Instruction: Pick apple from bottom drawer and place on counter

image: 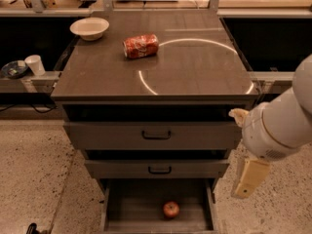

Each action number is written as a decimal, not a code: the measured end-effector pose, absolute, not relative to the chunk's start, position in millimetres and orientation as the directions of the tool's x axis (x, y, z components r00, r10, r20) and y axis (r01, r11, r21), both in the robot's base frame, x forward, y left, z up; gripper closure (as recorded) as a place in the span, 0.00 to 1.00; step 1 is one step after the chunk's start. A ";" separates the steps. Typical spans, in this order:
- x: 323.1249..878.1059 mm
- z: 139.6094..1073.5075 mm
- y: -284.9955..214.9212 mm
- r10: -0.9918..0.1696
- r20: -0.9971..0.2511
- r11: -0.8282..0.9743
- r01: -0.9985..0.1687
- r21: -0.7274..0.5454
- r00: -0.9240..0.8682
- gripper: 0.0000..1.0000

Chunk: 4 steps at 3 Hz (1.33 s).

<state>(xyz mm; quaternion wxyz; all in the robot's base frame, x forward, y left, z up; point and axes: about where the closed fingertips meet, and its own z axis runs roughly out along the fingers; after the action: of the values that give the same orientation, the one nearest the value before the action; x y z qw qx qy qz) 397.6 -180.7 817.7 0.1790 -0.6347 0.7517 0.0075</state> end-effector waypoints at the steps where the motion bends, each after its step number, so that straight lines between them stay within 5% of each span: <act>1: 398.1 810.3 -181.0 -0.950 -0.279 0.205 -0.955 -0.217 -0.140 0.00; 4: 393.6 672.5 -167.8 -0.956 -0.251 0.183 -0.976 -0.116 -0.150 0.00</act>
Offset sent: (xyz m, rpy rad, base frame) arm 0.0098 0.0115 -0.0477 0.0225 0.1372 0.0356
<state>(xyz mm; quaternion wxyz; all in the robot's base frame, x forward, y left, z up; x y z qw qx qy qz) 393.6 -167.8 672.5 0.1344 -0.6381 0.7572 0.0370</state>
